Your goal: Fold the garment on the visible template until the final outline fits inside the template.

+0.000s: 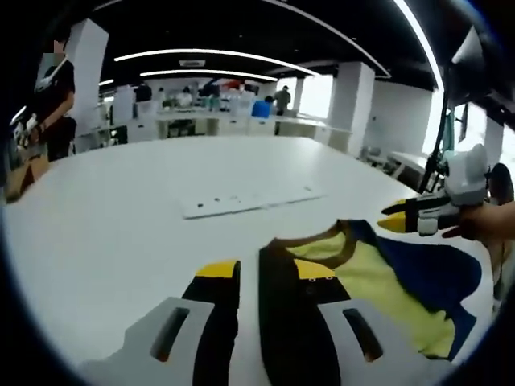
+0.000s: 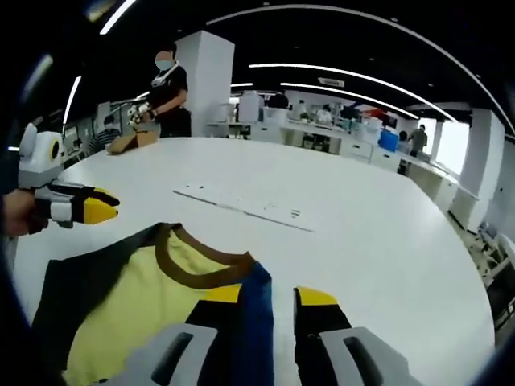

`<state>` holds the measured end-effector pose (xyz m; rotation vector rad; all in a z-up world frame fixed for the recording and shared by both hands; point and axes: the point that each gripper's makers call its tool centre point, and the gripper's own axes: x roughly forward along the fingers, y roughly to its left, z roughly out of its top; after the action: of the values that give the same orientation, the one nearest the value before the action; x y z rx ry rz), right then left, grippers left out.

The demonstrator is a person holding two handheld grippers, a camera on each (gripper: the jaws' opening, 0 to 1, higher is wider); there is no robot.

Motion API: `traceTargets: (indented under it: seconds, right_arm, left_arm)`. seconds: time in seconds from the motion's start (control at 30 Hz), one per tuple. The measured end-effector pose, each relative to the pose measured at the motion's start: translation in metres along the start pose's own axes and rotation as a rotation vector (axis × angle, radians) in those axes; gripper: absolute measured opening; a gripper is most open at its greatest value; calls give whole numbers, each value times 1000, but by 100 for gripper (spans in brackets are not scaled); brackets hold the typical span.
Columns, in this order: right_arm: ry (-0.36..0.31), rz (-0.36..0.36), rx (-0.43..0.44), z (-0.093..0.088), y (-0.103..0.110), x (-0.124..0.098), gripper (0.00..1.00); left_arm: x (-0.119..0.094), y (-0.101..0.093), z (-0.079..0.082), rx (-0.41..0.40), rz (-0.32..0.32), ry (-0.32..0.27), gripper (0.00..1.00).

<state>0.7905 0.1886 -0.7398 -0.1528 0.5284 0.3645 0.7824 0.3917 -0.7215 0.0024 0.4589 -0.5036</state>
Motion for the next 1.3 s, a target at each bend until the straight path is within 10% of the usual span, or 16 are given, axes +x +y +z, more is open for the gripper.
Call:
traceTargets:
  seconds: [0.17,0.63,1.3]
  right_arm:
    - [22,84,30,0,19,-7,59]
    - [52,277,-22,-4,74,-61,81]
    - [68,468,-185,-39,124,-159,78]
  left_arm:
    - [-8,-12,-3,57,-46,22,44]
    - [-56,-55,-11,137,-142,2,67]
    - [-135,-132,-35,207,-295,-38,72]
